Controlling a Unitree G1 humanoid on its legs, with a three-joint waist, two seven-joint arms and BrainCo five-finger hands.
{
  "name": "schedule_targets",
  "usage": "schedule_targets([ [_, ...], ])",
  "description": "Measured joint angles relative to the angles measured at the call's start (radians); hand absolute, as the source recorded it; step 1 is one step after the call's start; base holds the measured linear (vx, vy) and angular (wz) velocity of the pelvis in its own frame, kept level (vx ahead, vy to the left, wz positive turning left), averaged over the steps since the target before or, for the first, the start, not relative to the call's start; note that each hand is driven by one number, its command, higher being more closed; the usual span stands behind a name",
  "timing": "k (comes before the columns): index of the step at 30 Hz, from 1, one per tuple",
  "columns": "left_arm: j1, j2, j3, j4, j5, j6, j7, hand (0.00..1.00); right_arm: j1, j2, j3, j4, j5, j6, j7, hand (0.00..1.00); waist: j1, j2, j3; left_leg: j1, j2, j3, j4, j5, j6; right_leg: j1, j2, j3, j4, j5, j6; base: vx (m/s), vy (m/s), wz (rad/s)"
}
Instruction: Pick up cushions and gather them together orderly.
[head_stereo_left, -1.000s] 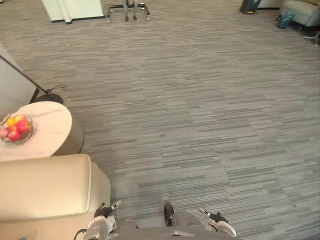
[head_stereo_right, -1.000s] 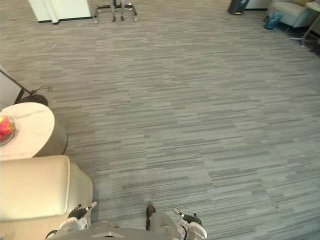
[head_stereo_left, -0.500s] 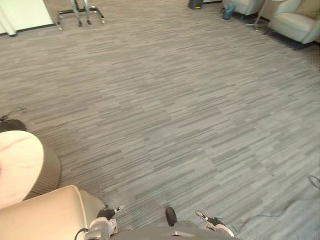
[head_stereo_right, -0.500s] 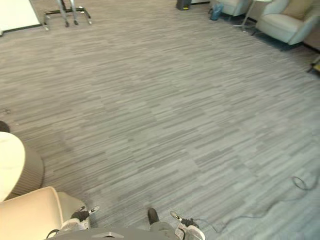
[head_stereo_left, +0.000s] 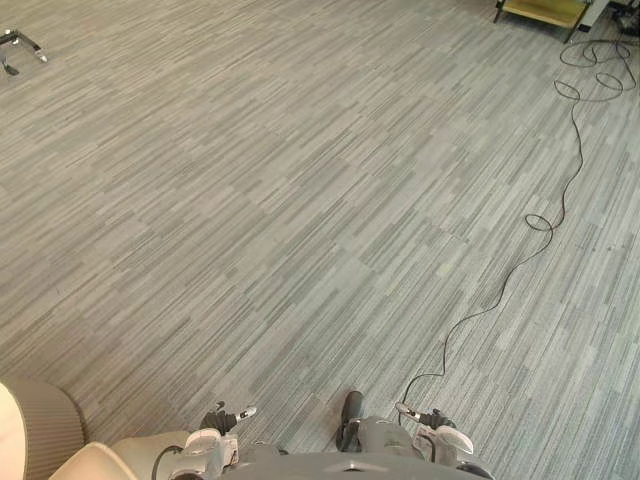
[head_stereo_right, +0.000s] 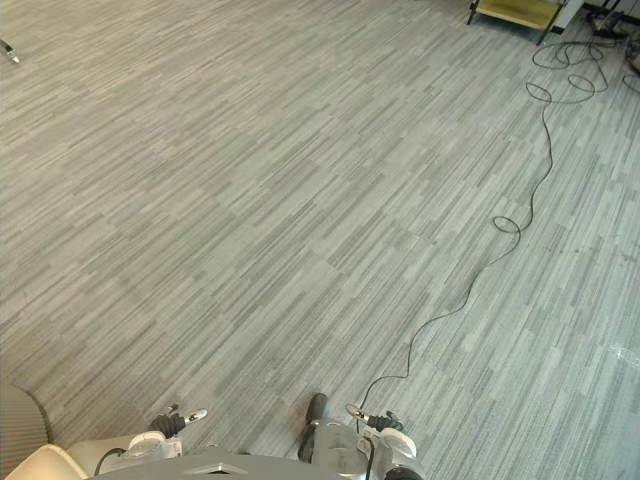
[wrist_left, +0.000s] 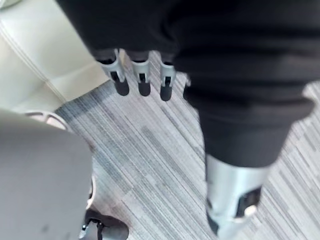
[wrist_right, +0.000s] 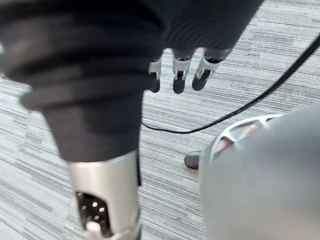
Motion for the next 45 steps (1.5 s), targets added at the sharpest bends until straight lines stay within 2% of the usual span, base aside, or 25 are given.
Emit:
schedule_targets([
  [4, 0.000, -0.001, -0.007, 0.000, -0.002, 0.001, 0.000, 0.00, -0.002, -0.013, -0.001, 0.015, 0.000, 0.001, -0.002, 0.00, -0.010, -0.004, 0.003, -0.001, 0.028, -0.022, 0.091, 0.005, -0.009, 0.021, 0.022, 0.058, -0.001, -0.035, 0.005, 0.06, -0.068, -0.39],
  [7, -0.007, -0.001, -0.010, -0.013, -0.001, 0.001, 0.001, 0.00, -0.001, -0.022, -0.001, 0.024, 0.001, 0.000, -0.003, 0.00, -0.013, -0.009, 0.011, -0.073, 0.072, -0.026, 0.337, 0.024, -0.008, 0.031, 0.032, 0.122, 0.003, -0.049, -0.003, 0.05, 0.026, -0.58],
  [8, -0.011, -0.001, -0.009, -0.021, -0.001, 0.000, 0.002, 0.00, -0.001, -0.025, 0.000, 0.025, 0.002, 0.000, -0.003, 0.00, -0.011, -0.014, 0.026, -0.129, 0.075, -0.083, 0.436, 0.017, 0.005, 0.030, 0.034, 0.155, 0.003, -0.050, -0.003, 0.05, 0.052, -0.67],
  [9, -0.012, -0.004, -0.008, -0.034, -0.001, 0.000, 0.002, 0.00, -0.014, -0.028, -0.002, 0.030, 0.002, 0.000, -0.004, 0.00, -0.006, -0.003, 0.037, -0.167, 0.036, -0.170, 0.448, -0.029, -0.012, 0.031, 0.034, 0.195, 0.002, -0.050, -0.004, 0.05, 0.089, -0.67],
  [11, -0.013, -0.009, -0.006, -0.049, -0.002, 0.000, 0.002, 0.00, -0.011, -0.041, -0.007, 0.034, 0.002, 0.002, -0.006, 0.00, -0.001, 0.002, 0.052, -0.222, -0.010, -0.243, 0.425, -0.074, -0.011, 0.038, 0.030, 0.239, -0.010, -0.050, -0.004, 0.06, 0.137, -0.65],
  [14, -0.013, -0.015, 0.001, -0.071, -0.002, -0.003, 0.001, 0.00, -0.006, -0.036, -0.028, 0.027, 0.007, 0.010, -0.015, 0.00, 0.012, 0.011, 0.062, -0.294, -0.034, -0.249, 0.312, -0.076, -0.006, 0.069, 0.010, 0.270, -0.038, -0.051, -0.004, 0.08, 0.161, -0.46],
  [18, -0.009, -0.045, 0.077, -0.095, -0.002, -0.004, 0.002, 0.00, 0.009, 0.003, -0.023, -0.050, 0.011, 0.009, -0.016, 0.00, 0.044, 0.016, 0.060, -0.359, -0.039, -0.329, 0.039, 0.052, -0.049, 0.089, 0.002, 0.352, -0.092, -0.062, 0.014, 0.15, 0.234, -0.68],
  [20, -0.009, -0.050, 0.093, -0.095, -0.003, -0.005, 0.003, 0.00, 0.002, 0.005, -0.022, -0.058, 0.011, 0.007, -0.016, 0.00, 0.058, 0.029, 0.050, -0.363, -0.040, -0.320, 0.046, 0.059, -0.028, 0.092, 0.015, 0.371, -0.075, -0.073, 0.031, 0.26, 0.242, -0.67],
  [21, -0.010, -0.044, 0.102, -0.098, -0.003, -0.011, 0.002, 0.00, 0.002, 0.015, -0.024, -0.070, 0.011, 0.007, -0.016, 0.00, 0.063, 0.015, 0.050, -0.372, -0.048, -0.317, 0.084, 0.038, -0.004, 0.062, 0.000, 0.370, 0.040, -0.110, 0.049, 0.33, 0.233, -0.35],
  [23, -0.003, -0.018, 0.107, -0.114, -0.009, -0.013, 0.003, 0.00, 0.014, 0.041, -0.022, -0.070, 0.011, 0.008, -0.016, 0.00, 0.069, -0.044, 0.036, -0.375, -0.102, -0.304, 0.136, 0.006, 0.043, 0.082, -0.044, 0.403, 0.092, -0.199, 0.094, 0.35, 0.221, -0.20],
  [25, 0.018, -0.008, 0.129, -0.123, -0.021, -0.013, 0.019, 0.00, 0.018, 0.067, -0.018, -0.086, 0.011, 0.003, -0.014, 0.00, 0.086, -0.075, 0.006, -0.388, -0.115, -0.236, 0.226, -0.063, 0.084, 0.020, -0.079, 0.457, 0.246, -0.296, 0.162, 0.31, 0.184, -0.53],
  [26, 0.025, -0.008, 0.132, -0.120, -0.022, -0.012, 0.020, 0.00, 0.018, 0.072, -0.011, -0.084, 0.011, 0.002, -0.013, 0.00, 0.089, -0.078, -0.006, -0.384, -0.120, -0.225, 0.230, -0.080, 0.090, 0.004, -0.086, 0.459, 0.283, -0.307, 0.180, 0.40, 0.188, -0.58],
  [28, 0.047, 0.006, 0.130, -0.116, -0.022, -0.007, 0.023, 0.00, 0.020, 0.083, 0.005, -0.086, 0.010, -0.001, -0.011, 0.00, 0.090, -0.080, -0.025, -0.342, -0.123, -0.186, 0.218, -0.106, 0.105, -0.059, -0.088, 0.461, 0.479, -0.312, 0.240, 0.34, 0.106, -0.45],
  [29, 0.060, 0.018, 0.119, -0.107, -0.022, 0.000, 0.023, 0.00, 0.020, 0.081, 0.007, -0.089, 0.009, -0.006, -0.007, 0.00, 0.084, -0.081, -0.025, -0.301, -0.130, -0.175, 0.215, -0.117, 0.121, -0.088, -0.087, 0.452, 0.617, -0.278, 0.306, 0.34, 0.062, -0.33],
  [31, 0.075, 0.030, 0.093, -0.092, -0.022, 0.008, 0.026, 0.00, 0.021, 0.072, 0.006, -0.086, 0.009, -0.008, -0.001, 0.00, 0.075, -0.083, -0.022, -0.223, -0.147, -0.178, 0.190, -0.134, 0.133, -0.106, -0.110, 0.424, 0.747, -0.192, 0.336, 0.48, 0.074, -0.16],
  [32, 0.080, 0.035, 0.077, -0.088, -0.022, 0.012, 0.028, 0.00, 0.021, 0.064, -0.003, -0.087, 0.009, -0.009, -0.001, 0.00, 0.058, -0.078, -0.017, -0.146, -0.153, -0.191, 0.148, -0.140, 0.135, -0.122, -0.138, 0.355, 0.849, -0.128, 0.312, 0.45, 0.043, 0.14],
  [33, 0.079, 0.037, 0.060, -0.086, -0.024, 0.012, 0.029, 0.00, 0.022, 0.058, -0.016, -0.086, 0.009, -0.009, -0.001, 0.00, 0.049, -0.068, -0.009, -0.072, -0.150, -0.216, 0.106, -0.141, 0.134, -0.141, -0.158, 0.274, 0.921, -0.173, 0.240, 0.54, 0.020, 0.19],
  [34, 0.076, 0.037, 0.056, -0.086, -0.025, 0.012, 0.029, 0.00, 0.020, 0.055, -0.022, -0.085, 0.009, -0.009, -0.001, 0.00, 0.047, -0.056, -0.002, -0.041, -0.145, -0.224, 0.084, -0.141, 0.134, -0.155, -0.161, 0.236, 0.941, -0.200, 0.201, 0.43, -0.034, 0.15],
  [35, 0.068, 0.035, 0.041, -0.085, -0.031, 0.013, 0.029, 0.00, 0.016, 0.045, -0.024, -0.085, 0.009, -0.008, -0.001, 0.00, 0.035, -0.050, 0.004, 0.030, -0.123, -0.235, 0.037, -0.141, 0.134, -0.190, -0.157, 0.148, 0.927, -0.263, 0.121, 0.53, -0.076, 0.13],
  [36, 0.062, 0.036, 0.040, -0.075, -0.033, 0.013, 0.029, 0.00, 0.019, 0.042, -0.024, -0.084, 0.009, -0.008, -0.001, 0.00, 0.024, -0.045, 0.007, 0.072, -0.098, -0.240, 0.025, -0.141, 0.134, -0.237, -0.150, 0.074, 0.866, -0.300, 0.077, 0.45, -0.095, 0.13],
  [38, 0.054, 0.039, 0.039, -0.058, -0.040, 0.013, 0.029, 0.00, 0.017, 0.035, -0.034, -0.086, 0.013, -0.013, 0.000, 0.00, 0.008, -0.046, 0.009, 0.114, -0.074, -0.258, 0.026, -0.141, 0.134, -0.319, -0.124, 0.020, 0.705, -0.295, 0.053, 0.56, -0.180, 0.11],
  [41, 0.043, 0.040, 0.032, -0.040, -0.039, 0.017, 0.028, 0.00, 0.020, 0.028, -0.033, -0.085, 0.012, -0.010, -0.001, 0.00, -0.012, -0.057, 0.016, 0.184, -0.062, -0.328, 0.025, -0.136, 0.124, -0.351, -0.074, 0.029, 0.265, -0.094, 0.053, 0.56, -0.216, 0.35],
  [42, 0.040, 0.052, 0.033, -0.040, -0.038, 0.016, 0.028, 0.00, 0.050, 0.033, -0.038, -0.076, 0.012, -0.007, -0.001, 0.00, -0.028, -0.091, 0.017, 0.222, -0.076, -0.387, 0.031, -0.117, 0.060, -0.297, -0.072, 0.062, 0.081, 0.222, -0.004, 0.68, -0.274, 0.44],
  [43, 0.023, 0.034, 0.034, -0.027, -0.037, 0.015, 0.028, 0.00, 0.032, 0.021, -0.051, -0.069, 0.014, -0.005, -0.001, 0.00, -0.023, -0.055, 0.029, 0.221, -0.059, -0.413, 0.040, -0.112, 0.041, -0.298, -0.052, 0.052, 0.105, 0.199, -0.026, 0.61, -0.239, 0.29],
  [45, -0.001, 0.007, 0.031, -0.017, -0.037, 0.007, 0.021, 0.00, -0.020, 0.018, -0.085, -0.044, 0.012, -0.006, -0.003, 0.00, -0.030, -0.050, 0.060, 0.203, -0.079, -0.483, 0.023, -0.118, 0.030, -0.311, -0.060, 0.085, 0.189, 0.127, -0.029, 0.48, -0.239, -0.14],
])
